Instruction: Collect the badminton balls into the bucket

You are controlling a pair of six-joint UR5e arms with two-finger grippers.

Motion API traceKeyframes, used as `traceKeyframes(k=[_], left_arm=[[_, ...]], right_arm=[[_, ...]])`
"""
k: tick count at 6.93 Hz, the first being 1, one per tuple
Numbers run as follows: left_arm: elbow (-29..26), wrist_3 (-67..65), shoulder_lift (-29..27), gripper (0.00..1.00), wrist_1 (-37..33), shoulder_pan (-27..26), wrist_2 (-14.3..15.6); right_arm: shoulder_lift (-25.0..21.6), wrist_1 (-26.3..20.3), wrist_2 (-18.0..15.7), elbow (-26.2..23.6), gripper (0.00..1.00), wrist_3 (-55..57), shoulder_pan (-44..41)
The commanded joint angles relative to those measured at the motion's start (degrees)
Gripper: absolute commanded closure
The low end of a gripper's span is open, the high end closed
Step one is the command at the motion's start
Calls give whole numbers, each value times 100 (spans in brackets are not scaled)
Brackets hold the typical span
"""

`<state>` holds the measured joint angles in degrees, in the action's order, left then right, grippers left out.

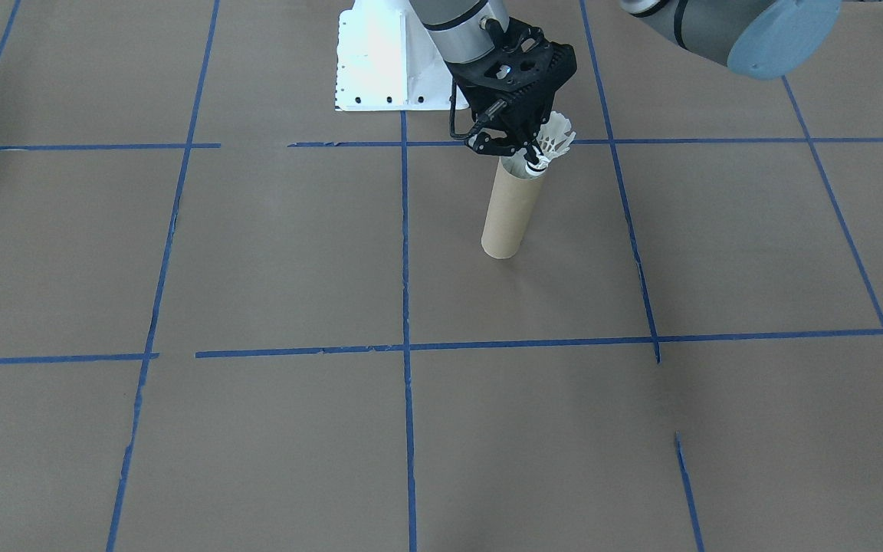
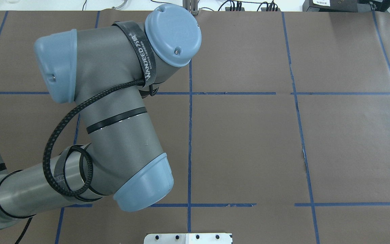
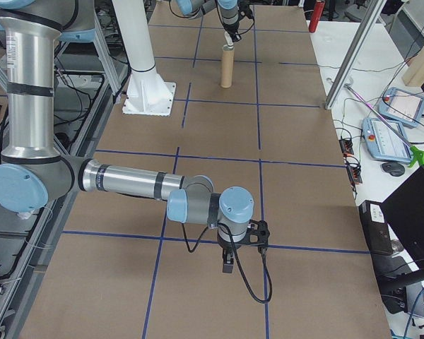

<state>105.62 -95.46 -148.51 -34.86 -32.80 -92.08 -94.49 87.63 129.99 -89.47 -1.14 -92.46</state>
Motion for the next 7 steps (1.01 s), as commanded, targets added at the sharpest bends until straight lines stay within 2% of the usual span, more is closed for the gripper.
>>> traceKeyframes(k=[1, 2, 3, 4, 5, 6, 7], left_arm=[[-15, 10, 7, 100, -117, 45, -3], [-15, 10, 7, 100, -118, 80, -3], [-15, 27, 15, 87, -118, 98, -3], [2, 45, 59, 68, -118, 98, 6], [29, 89, 164, 28, -126, 98, 15], [38, 89, 260, 0, -327, 98, 24], [125, 376, 340, 0, -520, 90, 15]], right_arm=[[1, 0, 0, 0, 0, 0, 0], [1, 0, 0, 0, 0, 0, 0], [1, 0, 0, 0, 0, 0, 0], [1, 0, 0, 0, 0, 0, 0], [-8, 0, 9, 0, 0, 0, 0], [-8, 0, 0, 0, 0, 0, 0], [1, 0, 0, 0, 0, 0, 0]])
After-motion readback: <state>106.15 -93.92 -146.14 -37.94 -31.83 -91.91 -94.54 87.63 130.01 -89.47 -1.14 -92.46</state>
